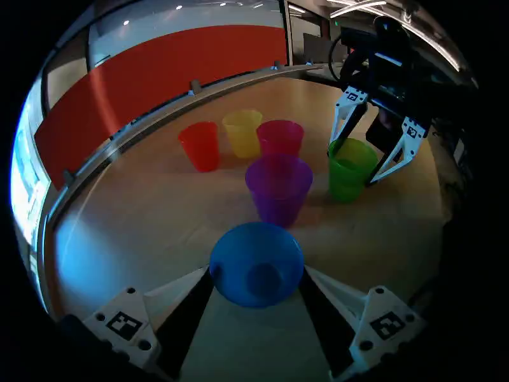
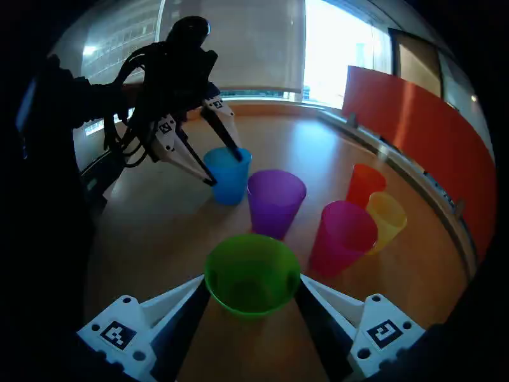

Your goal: Pour water

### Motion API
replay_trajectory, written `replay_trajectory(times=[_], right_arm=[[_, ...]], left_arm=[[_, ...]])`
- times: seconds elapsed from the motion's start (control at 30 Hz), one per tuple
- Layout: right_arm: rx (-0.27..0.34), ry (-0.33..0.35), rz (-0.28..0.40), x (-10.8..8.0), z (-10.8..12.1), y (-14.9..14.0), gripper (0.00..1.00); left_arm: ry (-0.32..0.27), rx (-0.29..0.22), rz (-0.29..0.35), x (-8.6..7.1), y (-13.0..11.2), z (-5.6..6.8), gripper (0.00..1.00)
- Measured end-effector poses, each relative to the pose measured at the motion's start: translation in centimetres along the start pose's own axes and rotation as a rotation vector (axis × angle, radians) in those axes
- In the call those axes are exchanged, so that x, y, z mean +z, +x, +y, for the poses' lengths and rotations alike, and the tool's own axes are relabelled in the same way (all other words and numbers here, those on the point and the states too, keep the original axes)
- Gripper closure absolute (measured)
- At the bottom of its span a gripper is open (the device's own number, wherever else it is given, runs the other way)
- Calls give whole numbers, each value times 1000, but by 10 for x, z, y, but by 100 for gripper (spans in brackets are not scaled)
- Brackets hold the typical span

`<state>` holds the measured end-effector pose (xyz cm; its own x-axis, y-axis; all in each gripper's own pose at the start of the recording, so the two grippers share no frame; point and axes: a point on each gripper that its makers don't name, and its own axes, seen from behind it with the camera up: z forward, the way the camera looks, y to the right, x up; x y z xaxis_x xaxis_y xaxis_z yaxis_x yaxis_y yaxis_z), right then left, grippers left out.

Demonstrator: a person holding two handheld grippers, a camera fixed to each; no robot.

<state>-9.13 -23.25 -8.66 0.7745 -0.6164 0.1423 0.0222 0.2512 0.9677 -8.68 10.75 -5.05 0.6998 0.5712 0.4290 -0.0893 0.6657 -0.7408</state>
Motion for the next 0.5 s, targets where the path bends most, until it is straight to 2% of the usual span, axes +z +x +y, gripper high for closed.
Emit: replay_trajectory(times=[0.5], right_arm=[[19, -7, 4, -1, -1, -4, 9]], left_arm=[[-11, 4, -36, 4, -13, 4, 11]])
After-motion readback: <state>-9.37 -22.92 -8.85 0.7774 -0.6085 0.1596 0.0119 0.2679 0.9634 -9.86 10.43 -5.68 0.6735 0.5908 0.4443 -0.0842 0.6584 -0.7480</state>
